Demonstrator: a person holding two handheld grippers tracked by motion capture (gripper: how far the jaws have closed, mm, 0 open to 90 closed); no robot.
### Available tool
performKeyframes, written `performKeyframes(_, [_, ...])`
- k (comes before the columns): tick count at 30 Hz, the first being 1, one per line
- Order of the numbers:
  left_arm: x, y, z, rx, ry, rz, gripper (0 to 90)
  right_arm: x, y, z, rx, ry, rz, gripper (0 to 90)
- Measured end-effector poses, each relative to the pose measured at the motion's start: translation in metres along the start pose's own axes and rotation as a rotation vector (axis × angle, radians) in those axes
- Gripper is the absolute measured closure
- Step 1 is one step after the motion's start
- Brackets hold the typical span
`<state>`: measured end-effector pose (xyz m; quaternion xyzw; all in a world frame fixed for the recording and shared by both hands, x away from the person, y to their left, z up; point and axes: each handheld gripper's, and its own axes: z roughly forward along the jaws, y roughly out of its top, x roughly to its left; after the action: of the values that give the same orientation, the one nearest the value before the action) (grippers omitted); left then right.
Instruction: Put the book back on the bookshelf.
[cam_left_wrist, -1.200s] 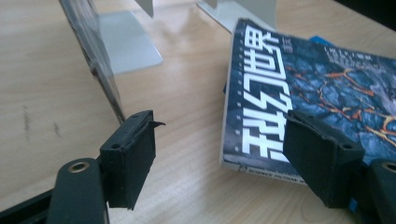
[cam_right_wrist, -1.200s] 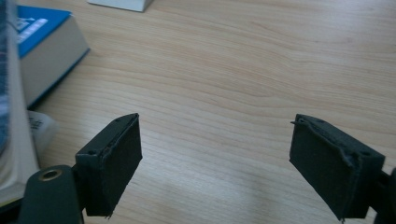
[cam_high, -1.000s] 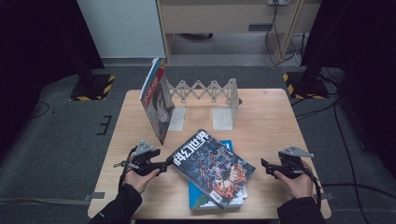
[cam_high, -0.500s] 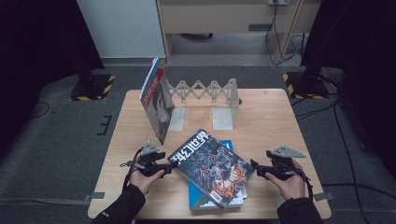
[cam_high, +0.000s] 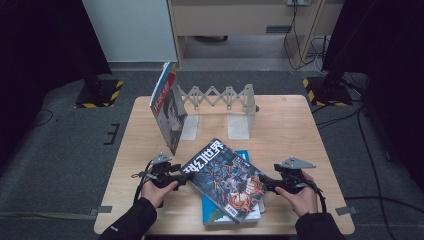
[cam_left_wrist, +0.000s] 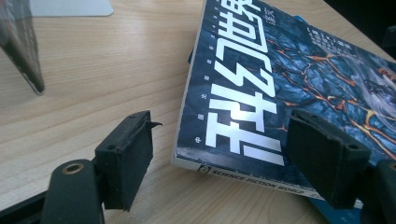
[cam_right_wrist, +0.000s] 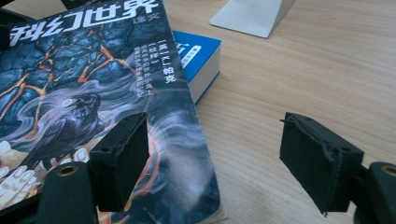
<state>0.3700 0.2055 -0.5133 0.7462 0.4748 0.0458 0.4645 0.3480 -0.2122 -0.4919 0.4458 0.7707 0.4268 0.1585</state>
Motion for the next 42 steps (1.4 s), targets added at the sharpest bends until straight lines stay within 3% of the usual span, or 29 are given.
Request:
performKeyframes(3, [0.0, -0.001, 0.001, 0.002, -0.015, -0.014, 22.8, 0.003, -0.001, 0.002, 0.015, 0.01, 0.003, 25.3])
performKeyframes(6, [-0.005, -0.001, 0.002, 0.019, -0.043, 0.0, 22.8, 0.004, -0.002, 0.004, 0.029, 0.015, -0.004, 26.3])
performKeyframes(8, [-0.008, -0.002, 0.003, 0.018, -0.038, 0.009, 21.2, 0.004, -0.003, 0.005, 0.041, 0.018, -0.003, 26.9])
performKeyframes(18, [-0.001, -0.003, 0.007, 0.034, -0.069, -0.069, 17.1, 0.003, -0.004, 0.006, 0.043, 0.03, 0.03, 27.8])
performKeyframes(23, [-0.002, -0.003, 0.012, 0.025, -0.103, -0.059, 17.4, 0.003, -0.004, 0.007, 0.043, 0.029, 0.037, 28.0])
performKeyframes(28, [-0.003, -0.003, 0.013, 0.029, -0.108, -0.069, 16.9, 0.003, -0.005, 0.007, 0.041, 0.034, 0.047, 28.0])
performKeyframes(30, [-0.002, -0.003, 0.012, 0.021, -0.105, -0.075, 18.9, 0.003, -0.005, 0.007, 0.041, 0.032, 0.048, 28.0])
performKeyframes(35, [0.0, 0.001, 0.003, -0.013, -0.103, -0.111, 34.9, 0.003, -0.005, 0.007, 0.046, 0.029, 0.043, 28.5])
performKeyframes(42, [-0.009, 0.012, -0.01, -0.084, -0.147, -0.12, 38.0, 0.001, -0.007, 0.008, 0.048, 0.026, 0.046, 29.1])
